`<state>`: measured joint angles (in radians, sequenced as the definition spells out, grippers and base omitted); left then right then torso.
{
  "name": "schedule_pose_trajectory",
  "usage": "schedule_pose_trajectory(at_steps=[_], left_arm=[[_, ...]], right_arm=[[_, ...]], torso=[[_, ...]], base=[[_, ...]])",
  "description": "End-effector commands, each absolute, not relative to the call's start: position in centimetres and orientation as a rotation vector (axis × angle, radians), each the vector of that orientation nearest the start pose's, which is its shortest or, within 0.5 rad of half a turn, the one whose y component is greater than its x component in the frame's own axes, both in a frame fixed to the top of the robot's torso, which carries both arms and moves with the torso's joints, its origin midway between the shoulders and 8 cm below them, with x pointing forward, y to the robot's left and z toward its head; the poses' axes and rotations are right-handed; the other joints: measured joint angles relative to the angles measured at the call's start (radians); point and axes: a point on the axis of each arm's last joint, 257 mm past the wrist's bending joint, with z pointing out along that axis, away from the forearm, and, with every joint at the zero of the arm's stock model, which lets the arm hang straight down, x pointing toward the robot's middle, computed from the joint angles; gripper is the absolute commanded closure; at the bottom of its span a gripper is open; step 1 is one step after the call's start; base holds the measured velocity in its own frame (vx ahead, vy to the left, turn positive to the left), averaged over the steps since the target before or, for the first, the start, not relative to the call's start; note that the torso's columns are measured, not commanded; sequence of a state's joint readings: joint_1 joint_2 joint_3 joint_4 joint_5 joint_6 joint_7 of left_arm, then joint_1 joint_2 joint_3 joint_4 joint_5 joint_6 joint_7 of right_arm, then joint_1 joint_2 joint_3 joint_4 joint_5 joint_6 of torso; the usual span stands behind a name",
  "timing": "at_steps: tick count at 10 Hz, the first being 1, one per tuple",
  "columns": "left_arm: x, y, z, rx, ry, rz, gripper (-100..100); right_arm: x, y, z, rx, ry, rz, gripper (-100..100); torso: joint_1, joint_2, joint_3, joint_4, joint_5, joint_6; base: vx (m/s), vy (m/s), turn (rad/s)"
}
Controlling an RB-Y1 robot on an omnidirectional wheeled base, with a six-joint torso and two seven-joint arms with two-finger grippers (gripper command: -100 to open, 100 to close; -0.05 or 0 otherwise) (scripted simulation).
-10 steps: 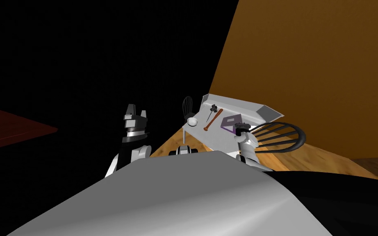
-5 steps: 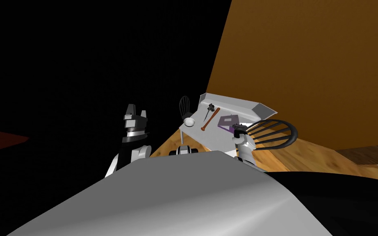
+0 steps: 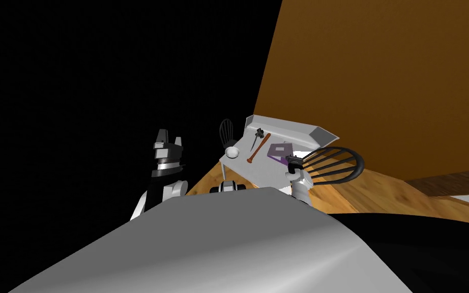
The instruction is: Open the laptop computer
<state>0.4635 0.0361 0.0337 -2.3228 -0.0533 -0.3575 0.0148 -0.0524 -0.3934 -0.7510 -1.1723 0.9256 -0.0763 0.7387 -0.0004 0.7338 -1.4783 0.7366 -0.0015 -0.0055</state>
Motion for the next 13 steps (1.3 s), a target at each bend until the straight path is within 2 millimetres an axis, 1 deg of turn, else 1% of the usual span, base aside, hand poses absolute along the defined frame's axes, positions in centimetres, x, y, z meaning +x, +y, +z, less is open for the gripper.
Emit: schedule_pose_trajectory(at_steps=[1,3,8,9,10,13], left_arm=[[36.1,28.1,2.8,-0.657,0.707,-1.24,0],[36.1,28.1,2.8,-0.657,0.707,-1.241,0],[36.1,28.1,2.8,-0.657,0.707,-1.24,0],[36.1,28.1,2.8,-0.657,0.707,-1.24,0],[36.1,28.1,2.8,-0.657,0.707,-1.24,0],[36.1,28.1,2.8,-0.657,0.707,-1.24,0]], right_arm=[[40.6,-72.1,-21.5,0.348,1.656,-0.828,-100],[41.0,-73.2,-20.4,0.36,1.655,-0.838,-100],[41.6,-76.3,-17.4,0.396,1.651,-0.878,-100],[41.7,-75.9,-17.7,0.389,1.651,-0.872,-100],[41.7,-76.0,-17.7,0.393,1.651,-0.873,0],[41.7,-76.0,-17.7,0.392,1.651,-0.873,0]], torso=[[0.002,0.004,0.002,0.001,0.001,0.002],[0.002,0.008,0.004,0.002,0.002,0.006],[0.0,0.003,0.002,0.001,0.001,0.006],[0.0,0.004,0.002,0.001,0.001,0.006],[-0.001,0.003,0.002,0.001,0.001,0.006],[0.0,0.003,0.002,0.001,0.001,0.006]], base=[[-0.094,0.037,0.118],[-0.091,0.035,0.059],[-0.076,0.03,0.073],[-0.033,0.008,0.015],[-0.007,0.002,-0.004],[0.0,0.0,0.0]])
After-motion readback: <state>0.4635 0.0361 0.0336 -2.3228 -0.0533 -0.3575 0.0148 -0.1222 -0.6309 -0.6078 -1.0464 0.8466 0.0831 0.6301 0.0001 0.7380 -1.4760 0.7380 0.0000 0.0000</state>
